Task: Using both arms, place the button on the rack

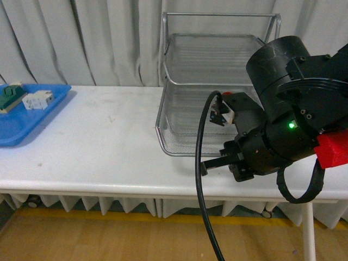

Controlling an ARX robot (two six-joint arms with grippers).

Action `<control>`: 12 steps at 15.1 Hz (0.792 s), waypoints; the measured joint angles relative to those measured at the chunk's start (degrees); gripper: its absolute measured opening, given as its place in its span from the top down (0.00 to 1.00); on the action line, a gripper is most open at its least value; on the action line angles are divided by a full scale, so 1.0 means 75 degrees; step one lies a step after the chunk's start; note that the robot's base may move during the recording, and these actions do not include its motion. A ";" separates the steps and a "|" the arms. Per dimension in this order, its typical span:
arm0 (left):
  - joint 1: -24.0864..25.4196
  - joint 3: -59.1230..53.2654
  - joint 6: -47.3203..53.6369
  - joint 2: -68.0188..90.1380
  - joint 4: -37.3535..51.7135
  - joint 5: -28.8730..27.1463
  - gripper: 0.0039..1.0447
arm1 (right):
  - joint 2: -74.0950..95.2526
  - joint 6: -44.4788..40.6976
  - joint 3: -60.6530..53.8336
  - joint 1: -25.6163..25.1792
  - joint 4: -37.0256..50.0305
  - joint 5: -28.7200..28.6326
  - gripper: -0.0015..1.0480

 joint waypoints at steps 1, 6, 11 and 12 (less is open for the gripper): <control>0.0000 0.0000 0.0000 0.0000 0.0000 0.0000 0.06 | 0.0201 -0.0064 0.0213 -0.0009 -0.0073 0.0000 0.98; 0.0000 0.0000 0.0000 0.0000 0.0000 0.0000 0.06 | 0.0755 -0.0303 0.1536 -0.0388 -0.0090 0.0134 0.98; 0.0000 0.0000 0.0000 0.0000 -0.0003 0.0003 0.06 | 0.1836 -0.0533 0.3375 -0.0868 -0.0539 0.0755 0.98; 0.0000 0.0000 0.0000 0.0000 0.0000 0.0000 0.06 | 0.1906 -0.0516 0.3695 -0.0912 -0.0431 0.1017 0.98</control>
